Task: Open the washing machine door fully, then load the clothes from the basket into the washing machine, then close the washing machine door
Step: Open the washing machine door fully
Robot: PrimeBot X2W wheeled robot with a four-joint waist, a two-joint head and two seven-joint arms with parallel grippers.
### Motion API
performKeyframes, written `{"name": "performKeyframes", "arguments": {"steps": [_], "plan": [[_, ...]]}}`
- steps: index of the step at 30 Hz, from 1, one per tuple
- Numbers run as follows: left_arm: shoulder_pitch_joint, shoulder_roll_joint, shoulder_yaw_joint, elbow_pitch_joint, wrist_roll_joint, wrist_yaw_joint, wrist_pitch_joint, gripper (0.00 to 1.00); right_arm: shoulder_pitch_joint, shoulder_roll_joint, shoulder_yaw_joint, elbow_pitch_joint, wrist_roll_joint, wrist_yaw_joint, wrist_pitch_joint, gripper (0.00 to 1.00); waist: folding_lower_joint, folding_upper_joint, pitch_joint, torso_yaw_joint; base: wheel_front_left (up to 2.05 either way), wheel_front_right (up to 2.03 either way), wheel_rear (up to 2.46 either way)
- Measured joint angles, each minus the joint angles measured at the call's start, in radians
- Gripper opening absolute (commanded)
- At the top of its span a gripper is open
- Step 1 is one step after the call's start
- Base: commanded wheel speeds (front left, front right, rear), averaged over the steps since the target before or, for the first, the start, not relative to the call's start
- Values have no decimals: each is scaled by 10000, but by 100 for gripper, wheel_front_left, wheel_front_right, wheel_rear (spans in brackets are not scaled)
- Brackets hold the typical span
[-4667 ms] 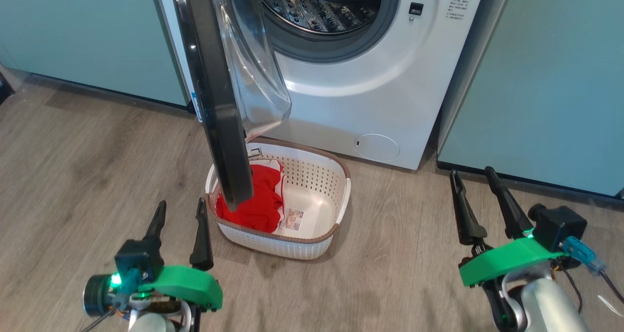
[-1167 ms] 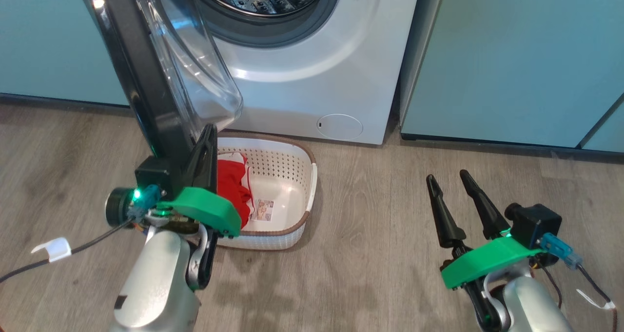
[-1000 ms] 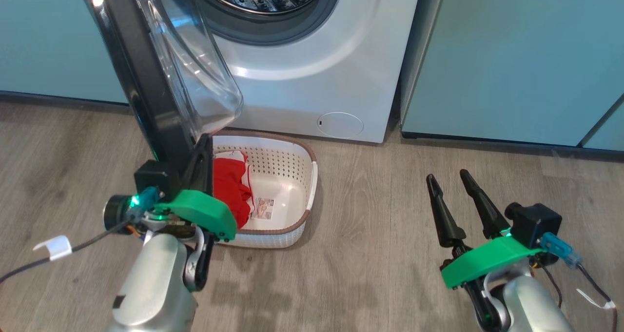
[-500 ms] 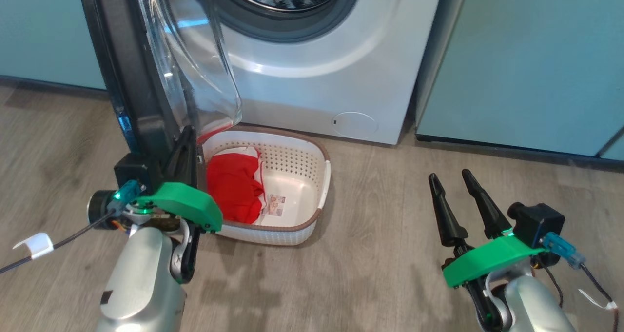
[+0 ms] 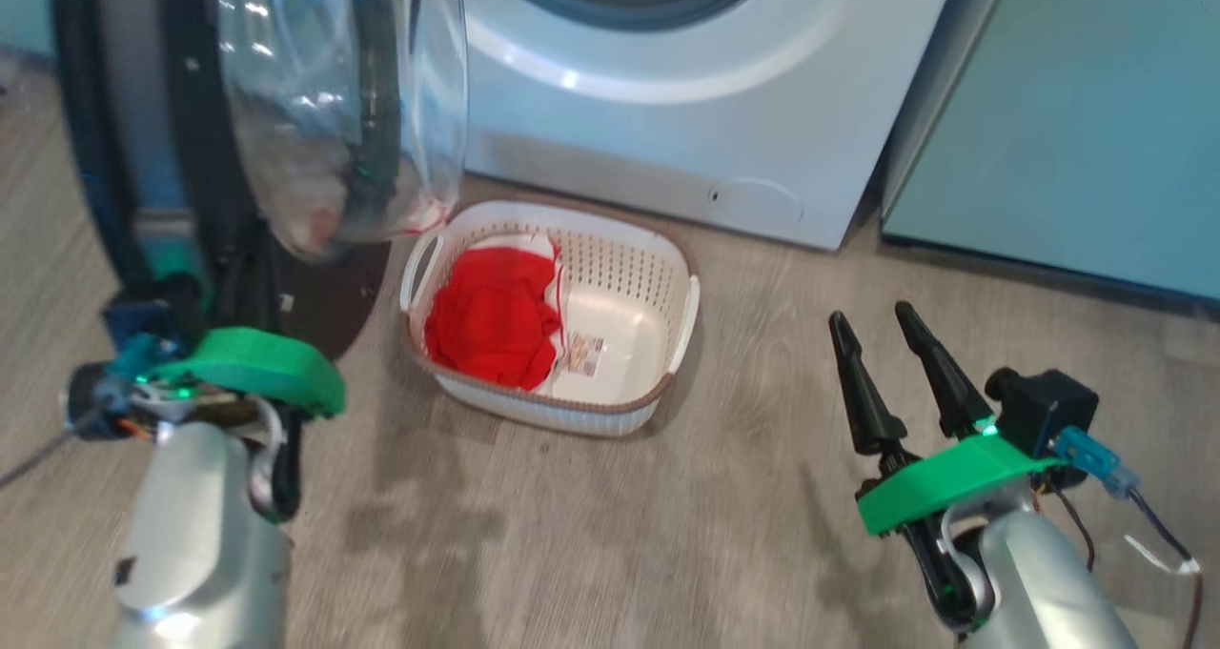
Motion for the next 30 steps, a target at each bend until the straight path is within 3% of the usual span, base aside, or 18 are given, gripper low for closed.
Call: {"name": "performKeyframes", "arguments": {"steps": [17, 30], "plan": [[-1051, 871, 2602, 75, -17, -186, 0, 0, -830, -13, -4, -192, -700, 0, 138, 100, 1, 0, 1726, 486, 0, 0, 0], [-2193, 1661, 3511, 913, 84, -522, 0, 0, -779, -31, -393, -926, -953, 0, 704, 100, 1, 0, 2575, 467, 0, 0, 0]]}}
